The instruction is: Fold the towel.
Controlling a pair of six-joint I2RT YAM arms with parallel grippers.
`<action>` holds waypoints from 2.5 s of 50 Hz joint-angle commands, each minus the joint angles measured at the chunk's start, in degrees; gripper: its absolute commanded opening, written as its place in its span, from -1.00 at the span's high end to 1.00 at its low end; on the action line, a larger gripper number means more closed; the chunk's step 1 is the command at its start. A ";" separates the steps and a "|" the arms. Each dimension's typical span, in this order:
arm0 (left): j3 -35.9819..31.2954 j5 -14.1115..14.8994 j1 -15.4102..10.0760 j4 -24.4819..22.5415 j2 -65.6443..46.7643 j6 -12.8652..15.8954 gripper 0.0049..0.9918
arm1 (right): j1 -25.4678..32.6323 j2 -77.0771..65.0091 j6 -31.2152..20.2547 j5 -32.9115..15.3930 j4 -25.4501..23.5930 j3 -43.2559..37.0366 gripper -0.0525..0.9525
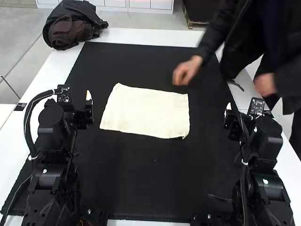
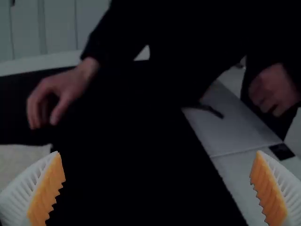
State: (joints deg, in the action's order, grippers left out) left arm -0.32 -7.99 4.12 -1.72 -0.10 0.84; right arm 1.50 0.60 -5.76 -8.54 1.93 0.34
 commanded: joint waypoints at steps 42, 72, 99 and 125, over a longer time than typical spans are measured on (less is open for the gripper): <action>0.23 -0.71 -0.25 -0.31 0.27 0.48 -0.95 | -0.09 -0.34 0.22 0.19 0.35 -0.25 -0.92; 0.23 -0.71 -0.25 -0.31 0.27 0.48 -0.95 | 0.00 -0.34 0.22 0.19 0.35 -0.34 -0.92; 0.23 -0.71 -0.25 -0.31 0.36 0.48 -0.95 | -0.09 -0.43 0.22 0.19 0.35 -0.34 -0.92; 0.23 -0.36 -0.25 -0.39 0.27 0.48 -0.95 | 0.17 -0.43 -1.10 10.03 -2.11 -0.34 -0.92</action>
State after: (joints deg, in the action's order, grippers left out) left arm -0.32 -7.99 4.10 -1.54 -0.10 0.84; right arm 1.50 0.58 -6.04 -0.21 0.10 0.36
